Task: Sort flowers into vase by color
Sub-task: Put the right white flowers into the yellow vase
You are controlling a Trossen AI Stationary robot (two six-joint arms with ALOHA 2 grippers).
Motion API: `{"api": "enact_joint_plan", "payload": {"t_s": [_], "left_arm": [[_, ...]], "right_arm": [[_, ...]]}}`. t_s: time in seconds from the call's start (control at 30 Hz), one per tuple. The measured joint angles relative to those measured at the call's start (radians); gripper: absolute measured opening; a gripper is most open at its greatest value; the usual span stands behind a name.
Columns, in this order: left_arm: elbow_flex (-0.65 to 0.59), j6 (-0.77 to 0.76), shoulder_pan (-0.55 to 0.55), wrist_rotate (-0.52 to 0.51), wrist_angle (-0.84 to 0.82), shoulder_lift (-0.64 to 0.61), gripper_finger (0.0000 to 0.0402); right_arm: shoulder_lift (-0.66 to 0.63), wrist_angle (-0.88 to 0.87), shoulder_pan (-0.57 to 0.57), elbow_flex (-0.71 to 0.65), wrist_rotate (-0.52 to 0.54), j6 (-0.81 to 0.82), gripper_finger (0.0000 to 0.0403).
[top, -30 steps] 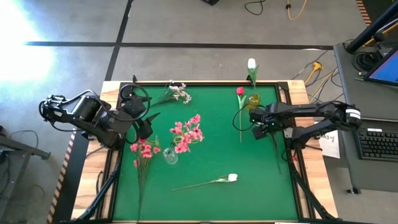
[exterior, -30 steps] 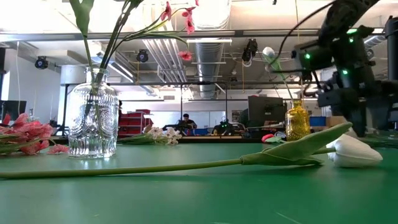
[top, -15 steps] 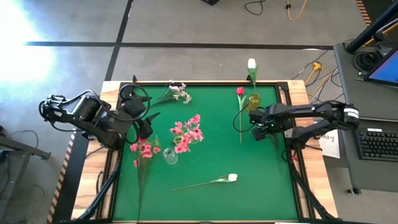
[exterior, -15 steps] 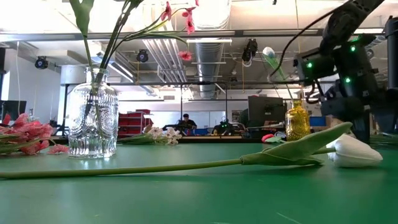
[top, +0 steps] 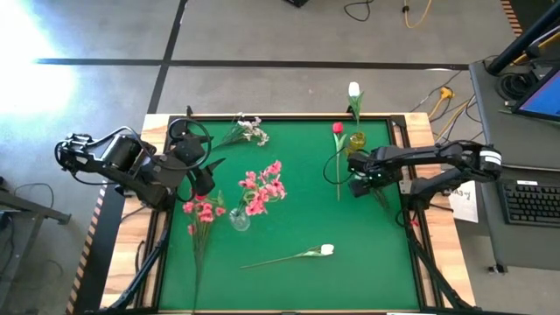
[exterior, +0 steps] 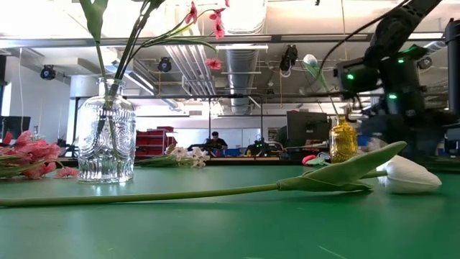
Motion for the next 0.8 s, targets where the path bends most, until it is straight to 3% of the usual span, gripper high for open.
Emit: {"api": "enact_joint_plan", "payload": {"t_s": [0.23,0.43,0.6,0.8], "left_arm": [[0.000,0.000,0.000,0.000,-0.001,0.000,0.0285],[0.000,0.000,0.000,0.001,-0.002,0.000,0.0285],[0.000,0.000,0.000,0.001,-0.002,0.000,0.0285],[0.000,0.004,0.000,0.001,-0.002,0.000,0.0285]], "right_arm": [[-0.001,0.030,0.000,0.006,0.000,-0.011,0.0115],[-0.002,0.024,0.000,0.006,0.000,-0.027,0.0050],[-0.032,0.021,0.000,0.006,-0.027,-0.031,0.0024],[-0.157,0.019,0.000,0.007,-0.079,-0.037,0.0023]]}}
